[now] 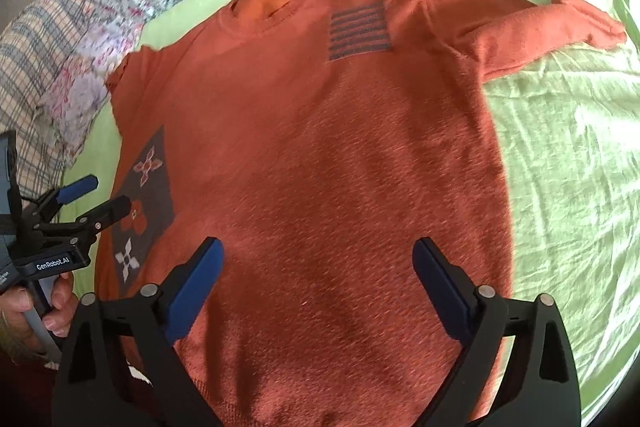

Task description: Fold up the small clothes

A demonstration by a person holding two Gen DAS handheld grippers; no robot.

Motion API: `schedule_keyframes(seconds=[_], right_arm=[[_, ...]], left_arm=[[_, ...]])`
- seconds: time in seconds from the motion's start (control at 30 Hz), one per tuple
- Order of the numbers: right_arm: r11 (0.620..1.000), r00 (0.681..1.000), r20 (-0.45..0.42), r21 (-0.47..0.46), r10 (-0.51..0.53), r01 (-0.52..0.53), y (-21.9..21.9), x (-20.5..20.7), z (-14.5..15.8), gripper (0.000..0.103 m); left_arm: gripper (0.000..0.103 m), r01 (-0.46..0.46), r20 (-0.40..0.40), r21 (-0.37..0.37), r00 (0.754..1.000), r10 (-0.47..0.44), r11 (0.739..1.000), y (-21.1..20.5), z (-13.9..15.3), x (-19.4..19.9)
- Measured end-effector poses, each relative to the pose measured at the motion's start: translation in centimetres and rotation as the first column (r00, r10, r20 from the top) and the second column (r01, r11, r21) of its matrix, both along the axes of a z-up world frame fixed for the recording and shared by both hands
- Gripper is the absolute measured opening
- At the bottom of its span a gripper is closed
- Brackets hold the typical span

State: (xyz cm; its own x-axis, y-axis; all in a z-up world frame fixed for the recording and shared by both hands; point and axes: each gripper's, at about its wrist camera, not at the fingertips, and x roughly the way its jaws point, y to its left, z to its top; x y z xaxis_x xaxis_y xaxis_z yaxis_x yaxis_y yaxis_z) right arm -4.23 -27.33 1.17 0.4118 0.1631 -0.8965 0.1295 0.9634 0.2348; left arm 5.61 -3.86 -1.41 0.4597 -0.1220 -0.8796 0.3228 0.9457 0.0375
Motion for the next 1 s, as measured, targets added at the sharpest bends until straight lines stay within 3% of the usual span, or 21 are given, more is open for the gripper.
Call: schedule_keyframes(seconds=[0.23, 0.33, 0.43, 0.67, 0.87, 1.0], right_arm=[[0.987, 0.987, 0.015, 0.032, -0.157, 0.156, -7.1, 1.0, 0.7, 0.089], [0.963, 0.963, 0.03, 0.049, -0.267, 0.266, -12.2, 1.4, 1.2, 0.089], [0.917, 0.917, 0.057, 0.081, -0.396, 0.391, -18.5, 2.0, 1.4, 0.084], [0.77, 0.76, 0.128, 0.15, -0.638, 0.621, -33.4, 4.7, 1.6, 0.071], [0.703, 0.685, 0.16, 0.144, -0.711, 0.696, -41.5, 7.4, 1.1, 0.07], [0.677, 0.669, 0.108, 0.141, -0.735, 0.722, -44.3, 9.1, -1.1, 0.062]], left_arm=[[0.102, -0.038, -0.006, -0.009, 0.999, 0.038, 0.999, -0.5, -0.2, 3.3], [0.102, -0.053, -0.017, -0.007, 0.998, 0.053, 0.999, -1.0, -0.5, 4.6], [0.102, -0.055, -0.025, -0.004, 0.998, 0.054, 0.999, -1.7, -0.9, 5.4], [0.102, -0.054, -0.063, 0.018, 0.997, 0.055, 0.998, -3.6, -2.4, 7.0], [0.102, -0.065, -0.097, 0.035, 0.993, 0.068, 0.997, -4.6, -3.6, 8.0], [0.102, -0.082, -0.119, 0.039, 0.989, 0.086, 0.996, -4.9, -4.2, 8.6]])
